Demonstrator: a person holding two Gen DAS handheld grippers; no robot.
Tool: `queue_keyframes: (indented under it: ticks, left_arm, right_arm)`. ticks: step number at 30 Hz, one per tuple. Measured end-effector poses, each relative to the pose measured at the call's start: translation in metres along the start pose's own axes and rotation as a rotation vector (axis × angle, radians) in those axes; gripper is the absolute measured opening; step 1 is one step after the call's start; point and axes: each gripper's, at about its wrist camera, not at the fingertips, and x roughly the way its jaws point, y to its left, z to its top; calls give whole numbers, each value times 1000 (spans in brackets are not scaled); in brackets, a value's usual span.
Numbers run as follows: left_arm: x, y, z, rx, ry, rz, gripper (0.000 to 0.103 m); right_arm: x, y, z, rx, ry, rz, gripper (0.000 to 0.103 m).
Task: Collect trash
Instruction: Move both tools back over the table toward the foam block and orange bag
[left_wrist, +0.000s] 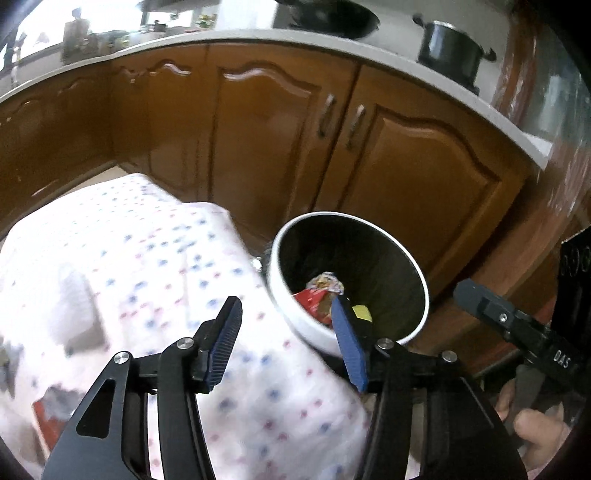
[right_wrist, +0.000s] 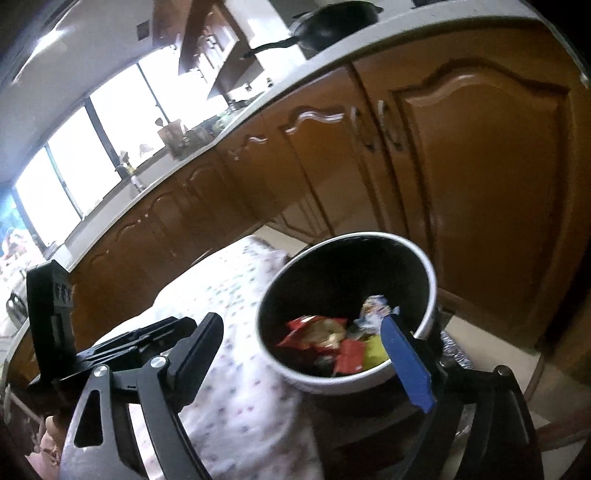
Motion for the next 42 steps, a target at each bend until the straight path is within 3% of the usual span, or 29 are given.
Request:
queue_keyframes:
  ticks: [11, 23, 30, 35, 42]
  left_arm:
    - [-74, 64, -41, -113, -92, 79, 54]
    - [-134, 131, -92, -234, -115, 164, 55]
    - [-155, 158, -119, -290, -104, 215, 55]
    - [-166, 178, -133, -331, -101, 252, 64]
    - [-165, 222, -145, -455, -72, 277, 64]
  right_arm:
    - [2, 57, -36, -24, 47, 103, 91]
    - [19, 121, -71, -85, 117, 196, 91]
    - [36, 148, -87, -116, 173, 231, 91]
    - [51, 161, -98, -123, 215, 252, 91]
    - [77, 175, -105, -124, 284, 290, 91]
